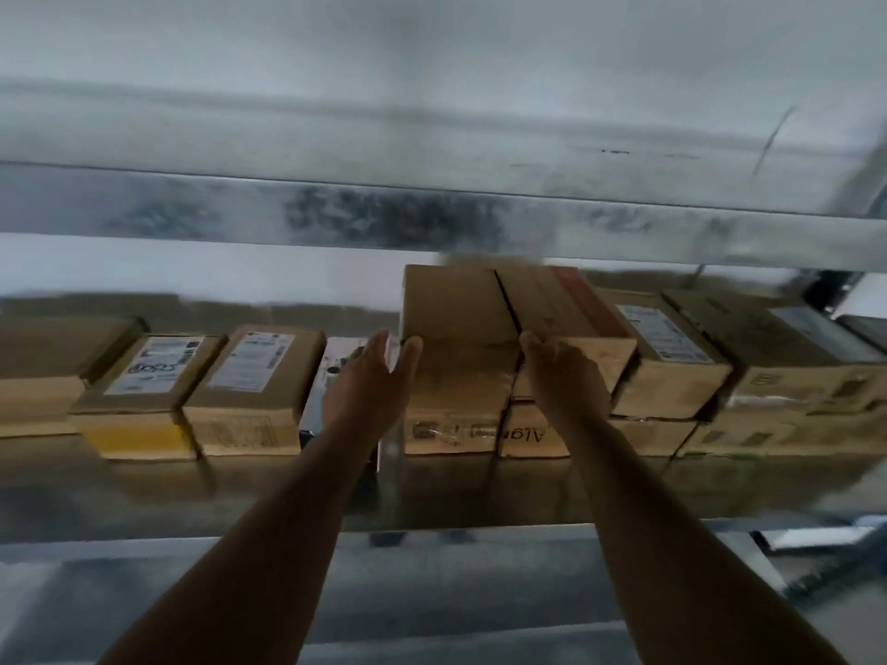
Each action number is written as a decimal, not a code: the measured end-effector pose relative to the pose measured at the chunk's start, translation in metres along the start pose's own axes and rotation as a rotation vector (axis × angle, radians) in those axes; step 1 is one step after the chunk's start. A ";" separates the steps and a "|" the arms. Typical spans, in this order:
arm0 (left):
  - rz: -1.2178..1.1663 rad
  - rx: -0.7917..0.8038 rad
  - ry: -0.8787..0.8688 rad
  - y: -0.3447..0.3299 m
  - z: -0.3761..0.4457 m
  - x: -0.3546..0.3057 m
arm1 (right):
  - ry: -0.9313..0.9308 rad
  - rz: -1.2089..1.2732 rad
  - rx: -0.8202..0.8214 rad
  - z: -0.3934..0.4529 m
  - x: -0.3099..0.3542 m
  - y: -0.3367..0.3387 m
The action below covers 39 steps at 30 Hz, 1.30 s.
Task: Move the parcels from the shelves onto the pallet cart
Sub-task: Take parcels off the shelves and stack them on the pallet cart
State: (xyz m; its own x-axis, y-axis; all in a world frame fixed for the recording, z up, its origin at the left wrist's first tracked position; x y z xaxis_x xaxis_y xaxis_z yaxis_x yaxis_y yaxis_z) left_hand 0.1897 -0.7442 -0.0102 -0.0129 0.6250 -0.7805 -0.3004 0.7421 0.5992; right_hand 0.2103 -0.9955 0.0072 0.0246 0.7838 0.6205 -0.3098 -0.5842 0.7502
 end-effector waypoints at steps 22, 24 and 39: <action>-0.510 0.314 -0.016 -0.016 -0.020 -0.001 | 0.045 0.580 0.323 -0.027 0.009 -0.043; -0.563 0.284 -0.079 -0.009 -0.038 -0.003 | 0.102 0.551 0.319 -0.041 0.010 -0.039; -0.540 0.229 -0.229 0.007 -0.174 -0.022 | 0.227 0.670 0.187 -0.164 -0.023 0.019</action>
State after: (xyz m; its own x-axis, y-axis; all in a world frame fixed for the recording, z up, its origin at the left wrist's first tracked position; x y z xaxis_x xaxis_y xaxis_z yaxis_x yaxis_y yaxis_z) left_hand 0.0215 -0.7946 -0.0196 0.2961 0.1646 -0.9409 0.0046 0.9848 0.1737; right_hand 0.0478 -0.9899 -0.0298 -0.3174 0.2581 0.9125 -0.0212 -0.9639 0.2653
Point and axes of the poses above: each hand's wrist, its own z-axis towards the middle knuckle, its own y-axis out of the back of the hand, x = y × z, the point moved 10 cm from there along z, towards the middle knuckle, and after that the axes turned 1 degree about -x, right-handed, at the moved point
